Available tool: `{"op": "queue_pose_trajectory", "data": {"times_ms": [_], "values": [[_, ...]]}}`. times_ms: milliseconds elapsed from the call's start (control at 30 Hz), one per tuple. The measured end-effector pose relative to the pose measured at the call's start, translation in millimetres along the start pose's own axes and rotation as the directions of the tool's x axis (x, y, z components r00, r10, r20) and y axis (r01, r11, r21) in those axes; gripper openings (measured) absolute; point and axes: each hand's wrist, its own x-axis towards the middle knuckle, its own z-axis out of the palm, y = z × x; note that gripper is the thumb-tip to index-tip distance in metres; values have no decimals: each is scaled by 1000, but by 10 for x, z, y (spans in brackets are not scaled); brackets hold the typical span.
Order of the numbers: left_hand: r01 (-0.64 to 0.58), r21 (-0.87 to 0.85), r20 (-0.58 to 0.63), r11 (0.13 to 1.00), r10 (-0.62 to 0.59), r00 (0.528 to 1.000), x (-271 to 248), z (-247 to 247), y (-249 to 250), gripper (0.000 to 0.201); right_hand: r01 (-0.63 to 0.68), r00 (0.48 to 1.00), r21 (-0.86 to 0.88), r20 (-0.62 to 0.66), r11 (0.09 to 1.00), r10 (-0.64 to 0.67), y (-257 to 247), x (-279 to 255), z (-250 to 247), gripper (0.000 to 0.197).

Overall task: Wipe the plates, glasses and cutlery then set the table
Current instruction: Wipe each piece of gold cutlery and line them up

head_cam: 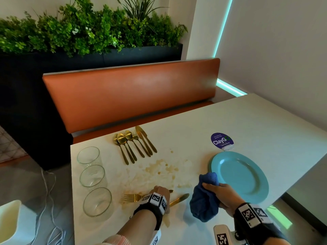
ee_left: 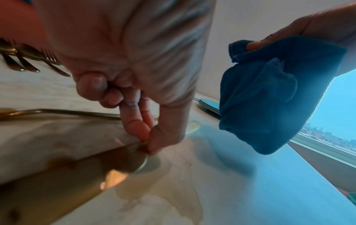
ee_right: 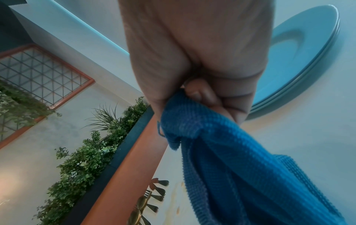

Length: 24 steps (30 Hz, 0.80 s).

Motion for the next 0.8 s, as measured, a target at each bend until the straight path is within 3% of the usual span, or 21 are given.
{"op": "queue_pose_trajectory", "data": {"times_ms": [267, 400, 600, 800], "values": [[-29, -68, 91, 997, 35, 995, 2, 22, -11, 28, -6, 1000, -27, -3, 1000, 5, 18, 8, -1, 28], [-53, -174, 93, 983, 70, 993, 12, -83, -28, 28, 5, 998, -78, 55, 997, 0, -17, -43, -19, 28], [-54, -596, -50, 801, 30, 998, 74, -557, -132, 32, 73, 987, -157, 152, 985, -49, -156, -145, 113, 27], [-114, -732, -102, 672, 58, 993, 2, -790, -90, 23, 193, 947, -242, 300, 951, -116, -400, -239, 437, 19]]}}
